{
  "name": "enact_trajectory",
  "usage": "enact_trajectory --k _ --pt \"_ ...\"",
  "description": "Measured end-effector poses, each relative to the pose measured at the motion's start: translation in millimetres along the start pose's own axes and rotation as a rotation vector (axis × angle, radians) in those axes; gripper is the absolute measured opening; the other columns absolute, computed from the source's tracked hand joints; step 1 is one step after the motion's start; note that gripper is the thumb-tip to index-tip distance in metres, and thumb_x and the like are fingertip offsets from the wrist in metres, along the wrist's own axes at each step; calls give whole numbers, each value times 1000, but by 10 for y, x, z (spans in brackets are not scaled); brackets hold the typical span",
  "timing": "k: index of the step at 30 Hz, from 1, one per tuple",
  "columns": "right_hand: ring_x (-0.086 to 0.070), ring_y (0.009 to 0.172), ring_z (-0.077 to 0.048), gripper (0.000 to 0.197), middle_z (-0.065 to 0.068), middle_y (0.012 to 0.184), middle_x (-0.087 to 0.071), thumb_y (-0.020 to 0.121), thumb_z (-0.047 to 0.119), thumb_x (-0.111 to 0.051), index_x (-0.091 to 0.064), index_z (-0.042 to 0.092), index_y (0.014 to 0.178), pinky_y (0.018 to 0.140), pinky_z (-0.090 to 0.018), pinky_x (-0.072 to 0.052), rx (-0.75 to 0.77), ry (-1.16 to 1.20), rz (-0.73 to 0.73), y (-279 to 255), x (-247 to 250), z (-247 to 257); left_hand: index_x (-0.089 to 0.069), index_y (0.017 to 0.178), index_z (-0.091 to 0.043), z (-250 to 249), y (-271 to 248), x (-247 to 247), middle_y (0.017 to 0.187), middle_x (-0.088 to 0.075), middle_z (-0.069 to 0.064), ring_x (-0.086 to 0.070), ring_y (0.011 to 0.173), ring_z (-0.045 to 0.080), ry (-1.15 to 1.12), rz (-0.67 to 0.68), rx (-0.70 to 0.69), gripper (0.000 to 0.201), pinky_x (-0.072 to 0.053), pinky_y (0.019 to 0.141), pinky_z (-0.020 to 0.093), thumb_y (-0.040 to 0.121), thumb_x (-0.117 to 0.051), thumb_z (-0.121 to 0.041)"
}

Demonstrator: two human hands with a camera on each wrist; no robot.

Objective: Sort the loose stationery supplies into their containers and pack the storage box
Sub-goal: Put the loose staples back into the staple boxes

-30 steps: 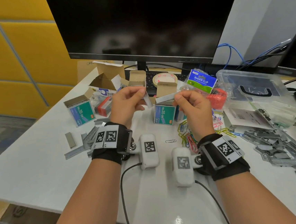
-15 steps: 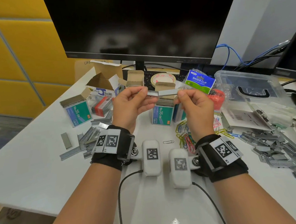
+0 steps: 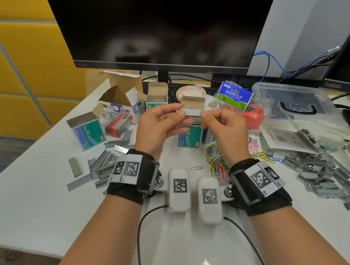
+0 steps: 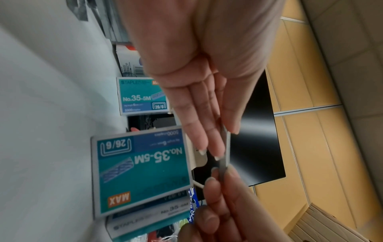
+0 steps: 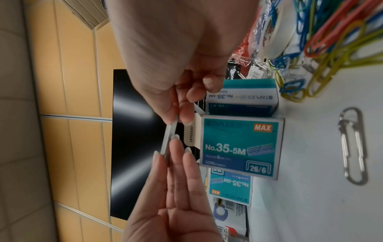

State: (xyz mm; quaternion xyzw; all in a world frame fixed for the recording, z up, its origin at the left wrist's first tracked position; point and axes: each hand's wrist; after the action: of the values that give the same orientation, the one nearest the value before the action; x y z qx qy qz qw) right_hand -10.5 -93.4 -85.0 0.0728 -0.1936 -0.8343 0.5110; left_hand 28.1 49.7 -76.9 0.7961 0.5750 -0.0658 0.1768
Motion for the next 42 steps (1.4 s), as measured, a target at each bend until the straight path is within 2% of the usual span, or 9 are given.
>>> enact_trajectory --k 3,6,10,13,20,24,30,35,42 --pt "-57 62 5 13 4 69 -62 89 14 -62 -69 6 96 57 -12 -47 7 1 -24 6 4 -18 -62 102 -10 0 6 8 80 -74 3 -71 72 12 18 6 -4 18 -58 61 21 87 -57 -1" --pt "-55 59 5 23 7 69 -60 89 13 -62 -65 11 112 58 -11 -45 31 18 -31 2 1 -17 -62 107 -10 10 1 2 82 -74 2 -72 75 12 35 20 -6 21 -57 62 20 89 -55 -1" --pt "-64 84 -11 22 -6 97 -69 89 13 -61 -67 8 110 66 -18 -52 63 20 -31 6 3 -17 -60 112 -9 11 -1 -4 83 -74 0 -71 77 10 28 42 -10 23 -57 64 19 91 -52 -1" --pt "-64 95 -21 23 -12 105 -69 90 13 -60 -67 7 111 75 -29 -55 68 16 -10 18 15 -23 -59 114 -9 12 2 4 84 -74 0 -71 77 10 18 39 -18 25 -57 65 19 92 -51 0" --pt "-64 85 -2 24 4 95 -68 89 6 -60 -64 16 110 70 -19 -55 87 34 70 8 37 -8 -60 111 -12 21 4 16 82 -74 0 -71 75 10 16 28 -56 26 -57 66 19 91 -50 2" --pt "-62 86 4 30 1 102 -67 88 6 -61 -60 16 116 70 -14 -52 91 31 125 3 42 3 -62 105 -11 9 6 29 80 -74 0 -71 74 10 -2 19 -57 21 -57 65 19 91 -50 1" --pt "-65 96 -18 29 -5 104 -68 87 2 -61 -62 10 115 75 -22 -56 39 131 68 39 65 -26 -58 115 -12 -9 -17 3 93 -74 1 -71 81 11 -40 81 -13 26 -57 65 19 94 -47 -3" --pt "-65 86 -7 30 6 95 -68 87 1 -60 -60 9 116 73 -20 -55 14 199 94 57 85 -13 -60 113 -13 -35 -17 7 92 -74 4 -71 82 13 -95 104 22 24 -58 65 20 96 -43 -10" --pt "-63 90 -15 29 -8 101 -67 87 -1 -59 -62 12 112 73 -18 -54 19 208 140 57 94 1 -62 107 -10 -23 -10 39 90 -74 3 -72 80 12 -118 109 25 21 -58 64 20 94 -45 -6"
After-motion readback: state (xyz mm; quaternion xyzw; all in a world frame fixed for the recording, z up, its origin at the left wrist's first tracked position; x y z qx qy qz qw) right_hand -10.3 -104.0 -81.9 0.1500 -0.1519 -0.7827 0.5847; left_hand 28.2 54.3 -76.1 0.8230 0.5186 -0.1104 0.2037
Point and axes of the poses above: each hand's wrist, its own y-axis towards the middle knuckle, its own x-axis out of the back of the hand, z = x × y
